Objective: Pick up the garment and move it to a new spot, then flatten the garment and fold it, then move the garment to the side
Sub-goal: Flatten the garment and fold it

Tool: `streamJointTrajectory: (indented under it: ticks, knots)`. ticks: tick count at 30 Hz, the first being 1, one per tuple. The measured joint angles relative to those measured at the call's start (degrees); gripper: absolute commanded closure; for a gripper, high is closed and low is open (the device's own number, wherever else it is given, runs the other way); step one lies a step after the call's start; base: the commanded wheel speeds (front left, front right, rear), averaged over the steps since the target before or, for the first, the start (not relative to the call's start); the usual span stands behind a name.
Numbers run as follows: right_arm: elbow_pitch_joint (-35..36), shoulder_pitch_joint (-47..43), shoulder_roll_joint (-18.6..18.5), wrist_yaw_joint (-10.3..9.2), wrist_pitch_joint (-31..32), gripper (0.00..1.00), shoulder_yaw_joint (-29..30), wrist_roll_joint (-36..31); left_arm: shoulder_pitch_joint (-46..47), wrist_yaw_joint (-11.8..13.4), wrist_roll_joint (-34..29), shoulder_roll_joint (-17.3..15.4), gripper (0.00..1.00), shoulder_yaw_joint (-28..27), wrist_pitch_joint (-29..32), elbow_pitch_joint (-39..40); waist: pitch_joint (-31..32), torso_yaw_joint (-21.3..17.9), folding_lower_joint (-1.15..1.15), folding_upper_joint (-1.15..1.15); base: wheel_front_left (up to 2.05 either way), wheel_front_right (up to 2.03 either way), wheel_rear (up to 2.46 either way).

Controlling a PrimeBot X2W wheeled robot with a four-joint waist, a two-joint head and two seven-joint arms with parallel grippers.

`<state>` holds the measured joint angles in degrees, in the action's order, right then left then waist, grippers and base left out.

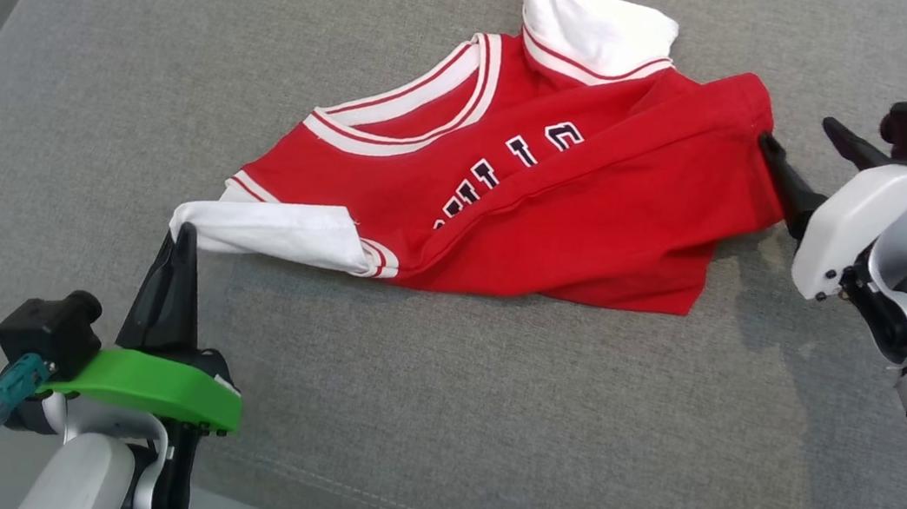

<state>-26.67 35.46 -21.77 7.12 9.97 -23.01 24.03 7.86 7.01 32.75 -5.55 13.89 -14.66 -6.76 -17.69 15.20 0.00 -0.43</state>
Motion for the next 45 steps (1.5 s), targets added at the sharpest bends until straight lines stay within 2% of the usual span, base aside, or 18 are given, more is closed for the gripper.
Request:
streamJointTrajectory:
  ticks: [6, 15, 16, 18, 19, 20, 21, 27, 31, 45]
  knots:
    - [0.14, 2.61, -0.16, 0.00, 0.73, 0.00, -7.84, 3.80, 0.45, -0.02, -0.96, 0.51, 1.00, 0.67, -0.01, -0.03, -1.68, 2.10, 0.00, 0.00, 0.00, 0.00, 0.00]
    - [0.00, 6.37, -3.18, 0.00, 0.90, 0.01, -11.92, 6.98, 0.50, -0.02, -1.33, 0.59, 1.00, 0.77, -0.01, -0.04, -2.60, 2.48, 0.00, 0.00, 0.00, 0.00, 0.00]
    - [-0.02, 6.64, -3.46, 0.00, 0.80, 0.38, -12.36, 7.26, 0.52, -0.02, -1.33, 0.60, 1.00, 0.76, -0.01, -0.03, -2.66, 2.46, 0.00, 0.00, 0.00, 0.00, 0.00]
    - [-0.14, 6.98, -3.85, 0.00, 0.44, 0.70, -13.15, 7.82, 0.53, -0.02, -1.33, 0.62, 1.00, 0.76, -0.01, -0.04, -2.79, 2.41, 0.00, 0.00, 0.00, 0.00, 0.00]
    - [-0.23, 7.22, -3.96, 0.00, 0.41, 0.81, -13.76, 7.98, 0.54, -0.02, -1.33, 0.62, 1.00, 0.74, -0.01, -0.05, -2.86, 2.38, 0.00, 0.00, 0.00, 0.00, 0.00]
    - [-0.29, 7.50, -4.11, 0.00, 0.40, 0.81, -14.45, 8.34, 0.56, -0.02, -1.33, 0.62, 1.00, 0.71, -0.01, -0.05, -2.91, 2.34, 0.00, 0.00, 0.00, 0.00, 0.00]
    - [-0.29, 7.63, -4.23, 0.00, 0.40, 1.00, -14.93, 8.70, 0.59, -0.02, -1.33, 0.63, 1.00, 0.66, -0.01, -0.05, -2.96, 2.30, 0.00, 0.00, 0.00, 0.00, 0.00]
    - [-0.51, 7.97, -5.36, 0.00, -0.45, 1.00, -17.88, 11.31, 0.71, -0.02, -1.35, 0.65, 1.00, -0.13, -0.01, -0.04, -3.15, 1.84, 0.00, 0.00, 0.00, 0.00, 0.00]
    - [0.19, 9.80, -5.28, 0.00, -3.34, 1.00, -18.64, 12.32, 0.76, -0.02, -1.82, 0.63, 1.00, -1.14, -0.01, 0.18, -3.11, 1.16, 0.00, 0.00, 0.00, 0.00, 0.00]
    - [6.80, 8.36, -7.09, 0.00, -20.98, 1.00, -15.62, 15.89, 2.59, -0.47, -3.12, 0.68, 1.00, -4.88, -0.01, 6.25, -0.47, -2.73, 0.00, 0.00, 0.00, 0.00, 0.00]
